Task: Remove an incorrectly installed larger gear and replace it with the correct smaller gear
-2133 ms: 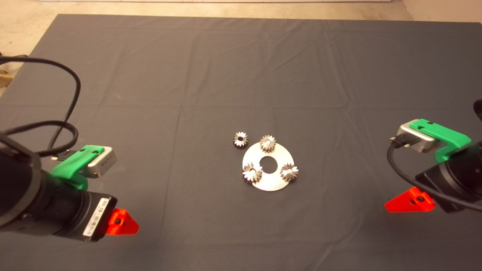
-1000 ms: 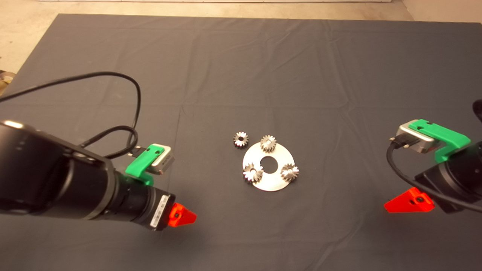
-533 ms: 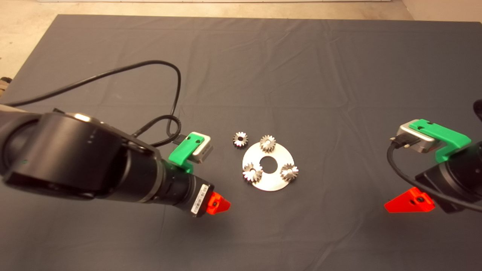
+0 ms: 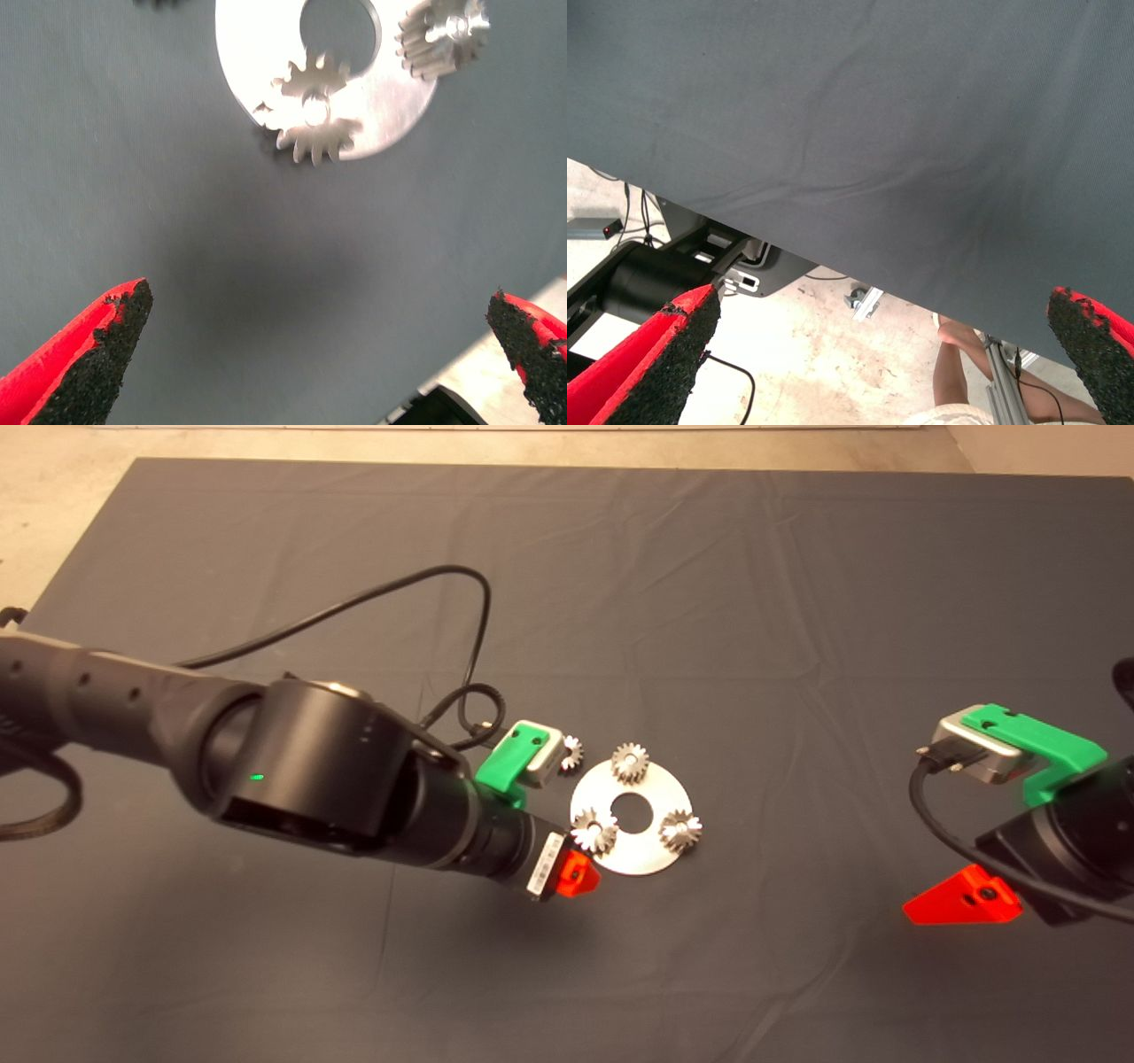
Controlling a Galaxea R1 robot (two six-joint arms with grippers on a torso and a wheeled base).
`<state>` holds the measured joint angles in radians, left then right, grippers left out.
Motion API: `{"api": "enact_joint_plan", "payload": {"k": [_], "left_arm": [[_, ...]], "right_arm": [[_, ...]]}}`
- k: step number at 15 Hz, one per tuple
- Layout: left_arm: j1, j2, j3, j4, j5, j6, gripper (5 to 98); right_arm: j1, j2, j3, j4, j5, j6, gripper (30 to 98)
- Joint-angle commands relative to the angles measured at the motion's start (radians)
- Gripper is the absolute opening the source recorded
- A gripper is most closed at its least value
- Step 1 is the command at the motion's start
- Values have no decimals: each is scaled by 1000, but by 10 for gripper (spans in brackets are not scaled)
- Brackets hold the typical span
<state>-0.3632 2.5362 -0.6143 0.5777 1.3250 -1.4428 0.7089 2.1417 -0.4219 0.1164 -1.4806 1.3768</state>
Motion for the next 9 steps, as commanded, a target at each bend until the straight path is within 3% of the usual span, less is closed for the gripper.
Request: {"api": "enact_joint_plan", "payload": {"k": [1,6,9], "left_arm": [[-5,132,-21,57,141,-31,977],[12,134,-53,64,132,-31,977],[68,134,-73,106,131,-22,977]], "right_arm": [[17,1,2,23,5,-2,979],[18,1,2,23,5,-2,979],[17,2,2,23,5,-2,979]]}}
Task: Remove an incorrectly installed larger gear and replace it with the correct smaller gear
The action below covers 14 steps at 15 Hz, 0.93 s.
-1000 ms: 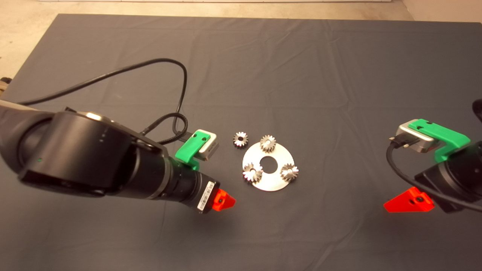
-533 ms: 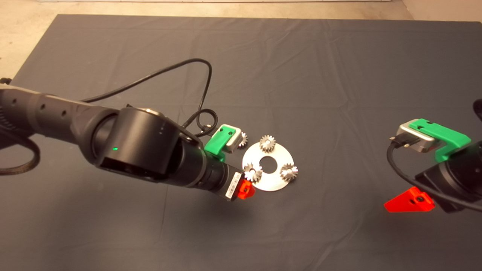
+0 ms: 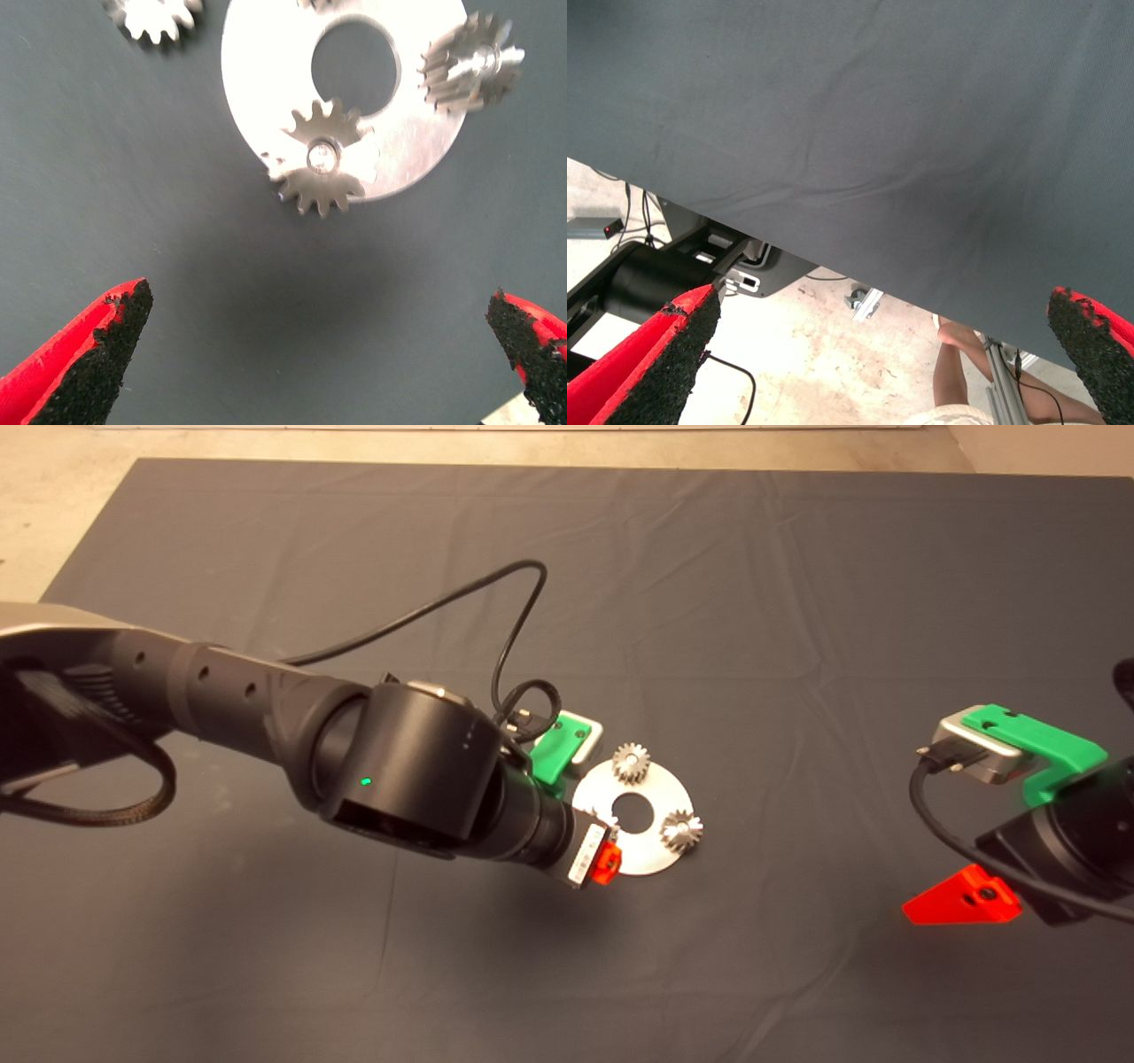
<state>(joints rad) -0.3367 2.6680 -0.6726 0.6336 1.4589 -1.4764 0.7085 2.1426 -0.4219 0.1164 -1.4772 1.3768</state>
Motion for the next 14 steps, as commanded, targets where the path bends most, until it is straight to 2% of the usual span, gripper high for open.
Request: {"api": "enact_joint_plan", "payload": {"k": [1,5,8,10,11,14], "left_arm": [[58,2,-14,71,-3,14,977],[65,16,-11,100,-3,14,977],[71,68,-20,120,-3,31,977],[75,94,-67,121,-3,38,977],[93,97,-88,121,-3,44,977],[105,111,-129,121,-3,61,977]], "right_arm": [[17,1,3,23,2,-2,979],[17,1,3,23,2,-2,979],[17,1,2,23,2,-2,979],[17,1,2,23,2,-2,979],[17,1,2,23,2,-2,979],[17,1,3,23,2,-2,979]]}}
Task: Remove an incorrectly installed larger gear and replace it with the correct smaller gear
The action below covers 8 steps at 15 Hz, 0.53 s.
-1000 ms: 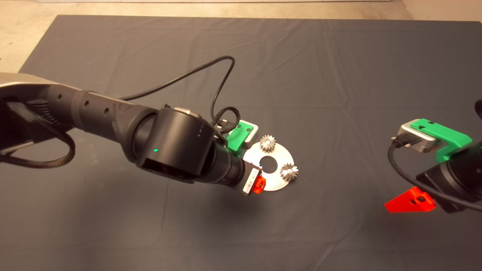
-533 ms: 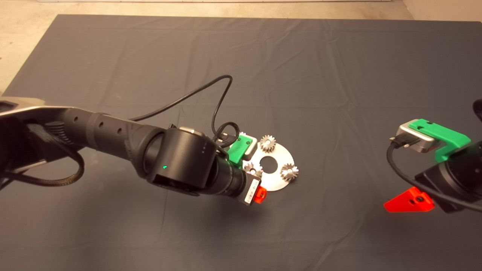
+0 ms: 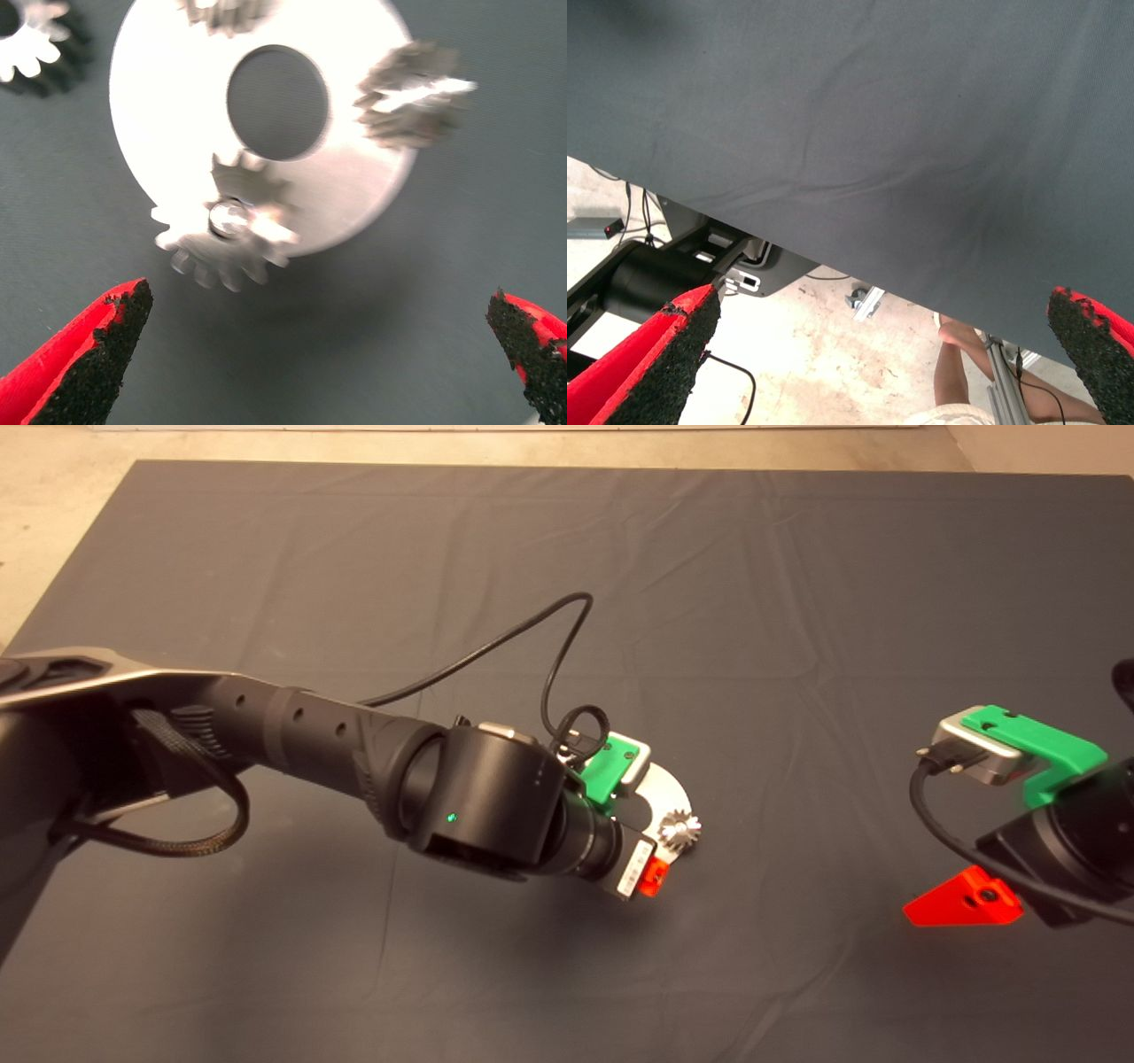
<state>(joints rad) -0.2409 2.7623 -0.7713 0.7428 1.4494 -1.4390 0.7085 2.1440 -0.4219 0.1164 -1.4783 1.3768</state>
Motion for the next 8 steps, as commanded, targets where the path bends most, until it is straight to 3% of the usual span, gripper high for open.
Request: {"api": "enact_joint_plan", "payload": {"k": [1,4,8], "left_arm": [[14,20,-45,12,5,43,977],[37,40,-87,12,5,77,977],[40,46,-114,12,6,104,977]], "right_arm": [[17,0,3,23,3,-2,979],[17,0,2,23,3,-2,979],[17,0,3,23,3,-2,979]]}}
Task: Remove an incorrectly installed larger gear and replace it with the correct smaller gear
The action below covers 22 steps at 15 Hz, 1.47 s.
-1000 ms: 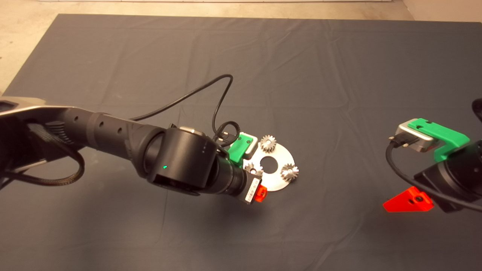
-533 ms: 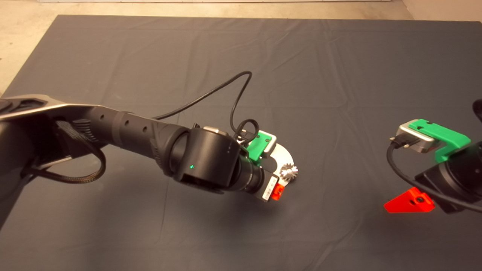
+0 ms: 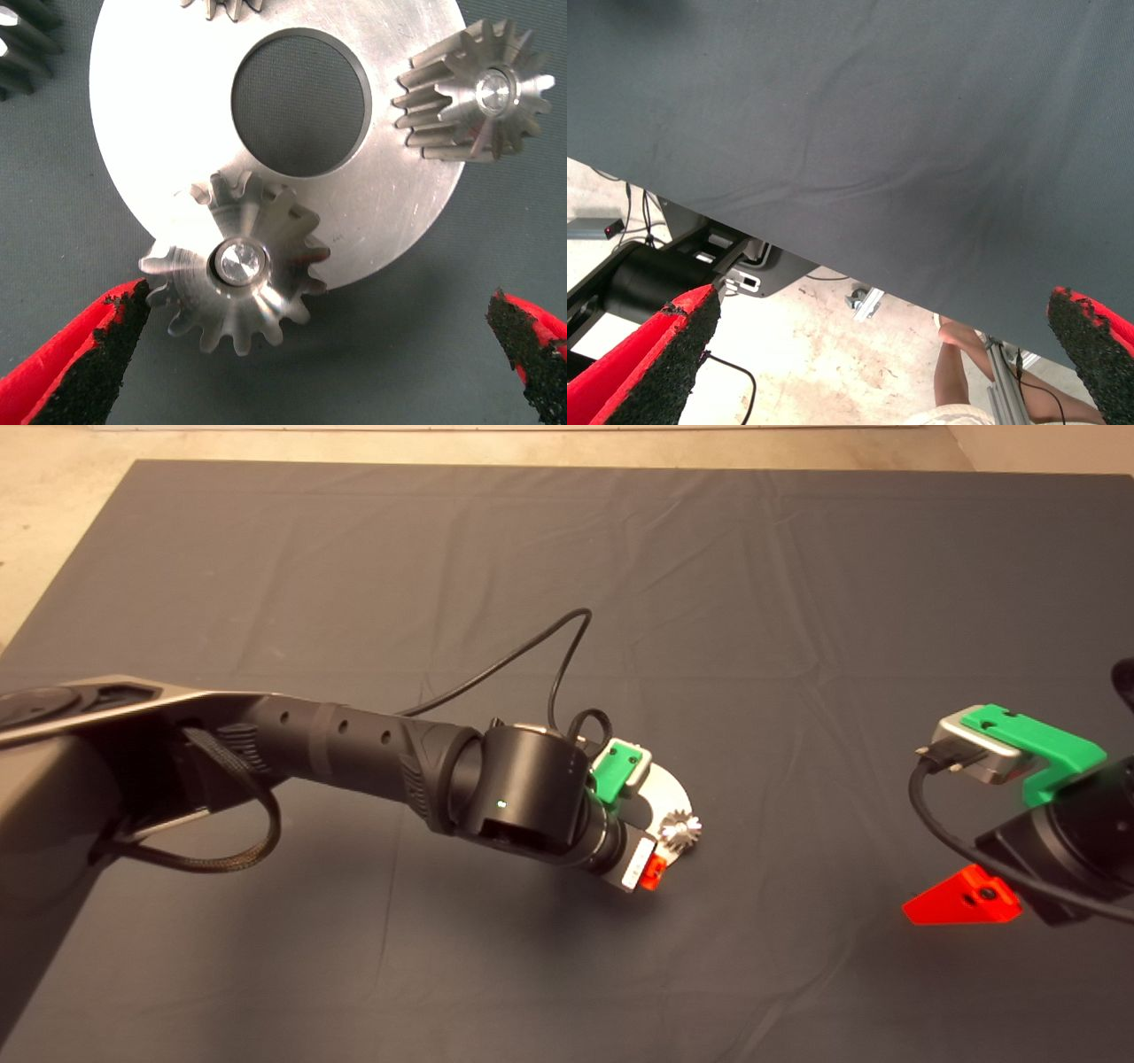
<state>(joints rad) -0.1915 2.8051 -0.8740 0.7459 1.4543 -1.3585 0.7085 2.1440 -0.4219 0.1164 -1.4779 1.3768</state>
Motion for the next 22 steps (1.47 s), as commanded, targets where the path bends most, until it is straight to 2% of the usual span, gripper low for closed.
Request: {"api": "enact_joint_plan", "payload": {"k": [1,8,15,16,18,22], "left_arm": [[-10,3,-12,9,1,27,977],[-10,1,-34,52,5,27,977],[-10,-5,-25,53,14,27,935],[-10,-6,-23,53,21,27,899],[-10,-6,-23,53,41,27,896],[-9,-1,-20,53,50,27,847]], "right_arm": [[17,0,3,23,2,-2,979],[17,0,2,23,2,-1,979],[17,-2,3,23,1,-1,979],[17,-2,3,23,1,-1,979],[17,-2,2,23,2,-1,979],[17,-3,3,23,2,-1,979]]}}
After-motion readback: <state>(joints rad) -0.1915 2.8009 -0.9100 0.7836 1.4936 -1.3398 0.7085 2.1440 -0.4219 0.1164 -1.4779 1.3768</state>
